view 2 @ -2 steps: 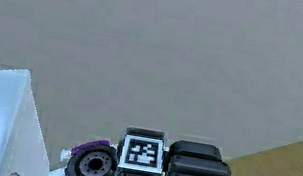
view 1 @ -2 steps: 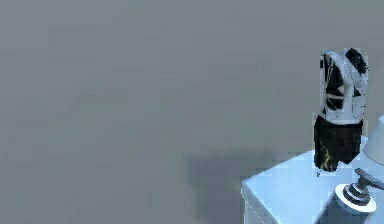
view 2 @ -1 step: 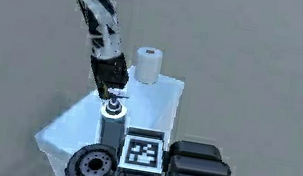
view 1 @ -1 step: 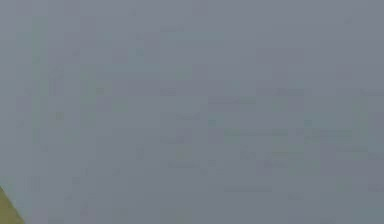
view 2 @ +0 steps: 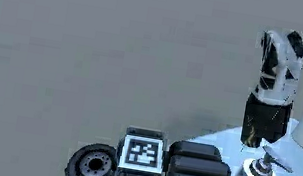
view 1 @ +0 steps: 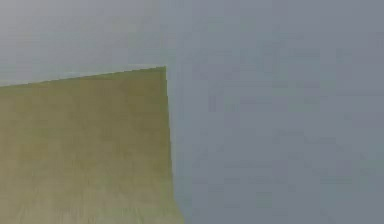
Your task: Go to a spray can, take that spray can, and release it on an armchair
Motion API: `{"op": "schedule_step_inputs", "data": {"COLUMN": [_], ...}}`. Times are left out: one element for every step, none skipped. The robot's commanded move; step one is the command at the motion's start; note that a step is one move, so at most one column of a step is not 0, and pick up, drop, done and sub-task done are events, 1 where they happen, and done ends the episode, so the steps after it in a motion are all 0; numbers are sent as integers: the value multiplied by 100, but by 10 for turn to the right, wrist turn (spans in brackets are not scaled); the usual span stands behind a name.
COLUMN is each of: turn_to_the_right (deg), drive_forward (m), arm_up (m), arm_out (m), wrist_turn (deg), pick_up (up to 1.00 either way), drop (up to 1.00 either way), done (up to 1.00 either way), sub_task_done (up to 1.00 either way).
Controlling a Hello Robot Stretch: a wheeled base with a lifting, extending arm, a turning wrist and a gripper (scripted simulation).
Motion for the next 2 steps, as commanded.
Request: {"op": "schedule_step_inputs", "data": {"turn_to_the_right": [-450, -30], "drive_forward": [0, 0], "arm_up": [0, 0], "arm_out": [0, 0], "wrist_turn": [0, 0], "pick_up": [0, 0], "drop": [0, 0], "done": [0, 0], "sub_task_done": [0, 0]}}
